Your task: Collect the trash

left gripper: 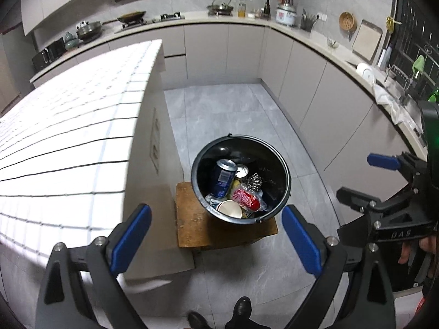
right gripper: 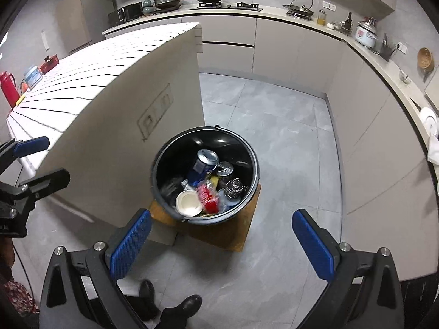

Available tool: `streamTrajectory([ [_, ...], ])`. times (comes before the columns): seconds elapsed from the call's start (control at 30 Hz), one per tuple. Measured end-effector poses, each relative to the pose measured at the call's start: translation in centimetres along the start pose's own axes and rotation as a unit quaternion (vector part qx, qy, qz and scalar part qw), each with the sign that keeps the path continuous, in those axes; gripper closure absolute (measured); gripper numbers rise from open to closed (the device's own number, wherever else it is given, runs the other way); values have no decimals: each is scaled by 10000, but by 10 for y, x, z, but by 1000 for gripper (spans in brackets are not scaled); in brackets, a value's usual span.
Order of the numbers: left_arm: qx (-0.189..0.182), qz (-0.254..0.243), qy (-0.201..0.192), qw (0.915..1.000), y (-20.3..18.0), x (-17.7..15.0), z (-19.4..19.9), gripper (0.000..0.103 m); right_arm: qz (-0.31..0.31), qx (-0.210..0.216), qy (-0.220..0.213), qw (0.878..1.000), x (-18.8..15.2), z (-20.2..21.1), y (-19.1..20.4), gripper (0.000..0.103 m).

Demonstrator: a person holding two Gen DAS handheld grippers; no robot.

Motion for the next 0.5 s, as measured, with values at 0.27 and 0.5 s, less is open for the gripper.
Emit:
streamTrajectory([
  [0.27,-123,253,-371,9989,26,-24,51,6,-273,-289,-104,9992,-30,48,34,0],
  [0.5,-191,341,-748,9964,47,-53,99,6,-374,-417,-534,9970,-47,111,72,0],
])
Point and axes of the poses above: each gripper's, at about its wrist camera, not at the fingertips, and z roughly against the way its jaws point, y to its left, x to its top, the point moved 6 cm from there along -z, roughly the way its jaws point, and after that the axes turned 10 degrees about y, right-handed, at the moved point
